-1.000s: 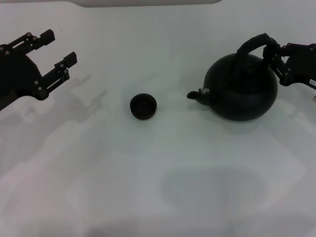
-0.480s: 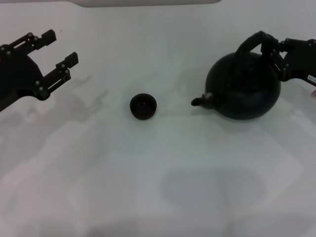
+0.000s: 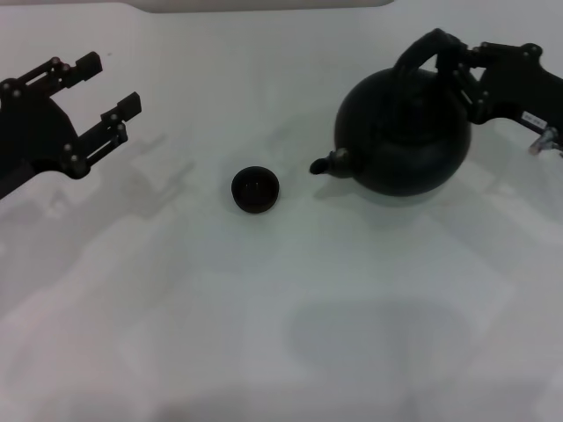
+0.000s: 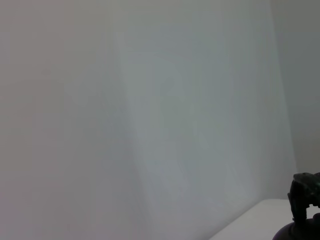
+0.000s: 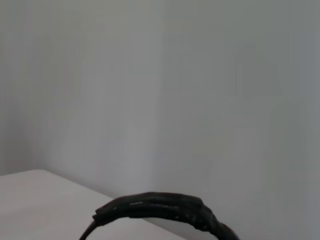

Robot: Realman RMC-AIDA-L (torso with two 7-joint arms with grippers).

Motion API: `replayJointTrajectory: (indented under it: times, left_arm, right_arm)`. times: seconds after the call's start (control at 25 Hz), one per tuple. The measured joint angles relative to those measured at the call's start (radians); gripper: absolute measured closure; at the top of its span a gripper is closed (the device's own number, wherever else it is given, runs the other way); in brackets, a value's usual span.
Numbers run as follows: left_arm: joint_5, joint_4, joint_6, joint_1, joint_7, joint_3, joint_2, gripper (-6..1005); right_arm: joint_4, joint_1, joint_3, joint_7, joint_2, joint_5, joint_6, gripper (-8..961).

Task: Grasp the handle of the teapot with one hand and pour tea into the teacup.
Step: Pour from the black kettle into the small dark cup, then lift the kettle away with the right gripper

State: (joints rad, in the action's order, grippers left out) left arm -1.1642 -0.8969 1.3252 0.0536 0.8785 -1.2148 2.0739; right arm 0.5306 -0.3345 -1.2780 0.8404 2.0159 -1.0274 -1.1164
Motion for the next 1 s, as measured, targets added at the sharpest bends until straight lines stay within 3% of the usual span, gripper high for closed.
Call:
replayJointTrajectory:
  times: [0.48, 0.68, 1.0]
  left_arm:
    - [0.003, 0.002, 0.020, -0.012, 0.011, -0.002, 0.002, 409]
    - [0.003, 0.001, 0.030, -0.019, 0.012, -0.003, 0.002, 408]
    - [0.040, -0.014, 0.053, -0.065, 0.004, 0.037, 0.001, 409]
  right_arm:
    - [0.165, 0.001, -0.259, -0.018, 0.003, 0.113, 0.225, 837]
    - [0.234, 0.007, -0.291, -0.023, 0.003, 0.114, 0.321, 837]
    - [0.270, 0.010, -0.297, -0.049, 0.002, 0.138, 0.356, 837]
